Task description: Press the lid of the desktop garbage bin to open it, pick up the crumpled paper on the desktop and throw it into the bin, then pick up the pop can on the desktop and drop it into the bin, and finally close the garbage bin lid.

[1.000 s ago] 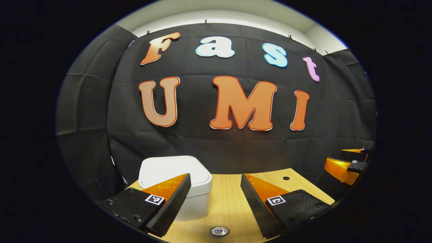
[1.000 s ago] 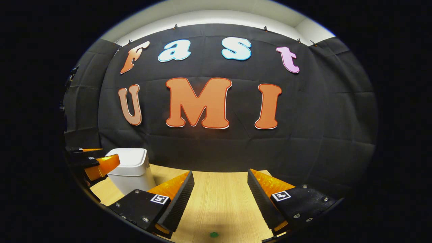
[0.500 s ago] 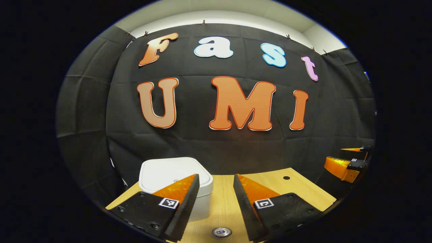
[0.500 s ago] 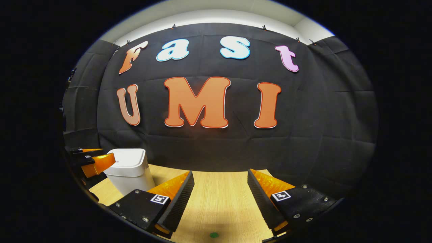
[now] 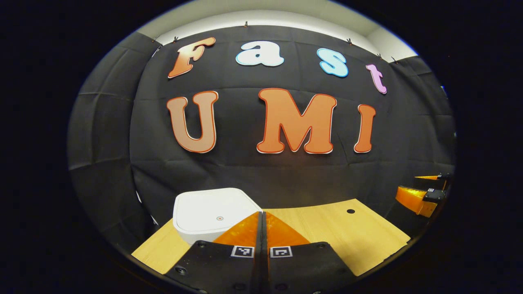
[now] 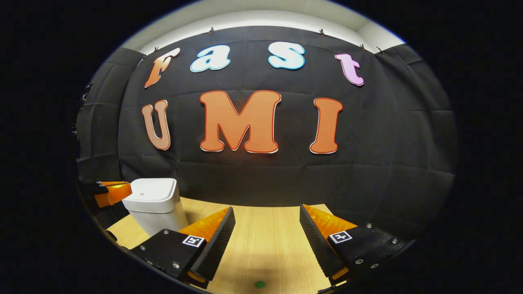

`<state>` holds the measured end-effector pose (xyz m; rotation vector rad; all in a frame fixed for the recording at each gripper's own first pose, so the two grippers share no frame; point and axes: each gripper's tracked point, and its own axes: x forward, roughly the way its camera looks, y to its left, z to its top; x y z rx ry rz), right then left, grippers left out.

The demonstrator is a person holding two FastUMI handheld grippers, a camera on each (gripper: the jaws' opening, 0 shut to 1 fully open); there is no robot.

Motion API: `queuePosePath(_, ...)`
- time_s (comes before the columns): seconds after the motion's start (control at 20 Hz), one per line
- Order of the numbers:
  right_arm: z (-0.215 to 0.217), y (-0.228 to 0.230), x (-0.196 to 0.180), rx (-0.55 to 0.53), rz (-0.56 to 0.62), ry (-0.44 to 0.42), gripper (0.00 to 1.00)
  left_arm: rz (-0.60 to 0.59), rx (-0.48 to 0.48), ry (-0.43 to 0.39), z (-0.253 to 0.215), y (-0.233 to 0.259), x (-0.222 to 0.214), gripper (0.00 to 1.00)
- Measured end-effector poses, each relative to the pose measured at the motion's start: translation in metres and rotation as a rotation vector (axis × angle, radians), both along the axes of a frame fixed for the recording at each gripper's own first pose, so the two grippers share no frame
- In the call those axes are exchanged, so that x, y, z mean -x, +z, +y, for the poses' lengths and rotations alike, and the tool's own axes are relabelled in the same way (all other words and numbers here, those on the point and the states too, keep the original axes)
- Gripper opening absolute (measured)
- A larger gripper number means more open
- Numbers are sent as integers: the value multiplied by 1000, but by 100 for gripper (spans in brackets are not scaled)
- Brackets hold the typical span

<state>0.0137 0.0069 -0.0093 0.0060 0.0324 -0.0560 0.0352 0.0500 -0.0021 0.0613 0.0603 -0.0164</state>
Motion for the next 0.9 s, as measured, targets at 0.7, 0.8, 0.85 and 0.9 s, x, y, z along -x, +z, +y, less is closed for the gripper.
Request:
queuePosePath(0.7,6,-5,-21,-34,26,13,94,334,49,-1,100,-55,-74,0)
queuePosePath(0.8,3,-4,-24,-41,28,9,94,361,72,0,100,-65,-78,0)
queuePosePath(0.85,2,-5,-25,-48,33,9,94,371,76,-8,98,-69,-79,0)
queuePosePath(0.9,3,-7,-26,-55,39,12,94,387,73,-12,97,-75,-76,0)
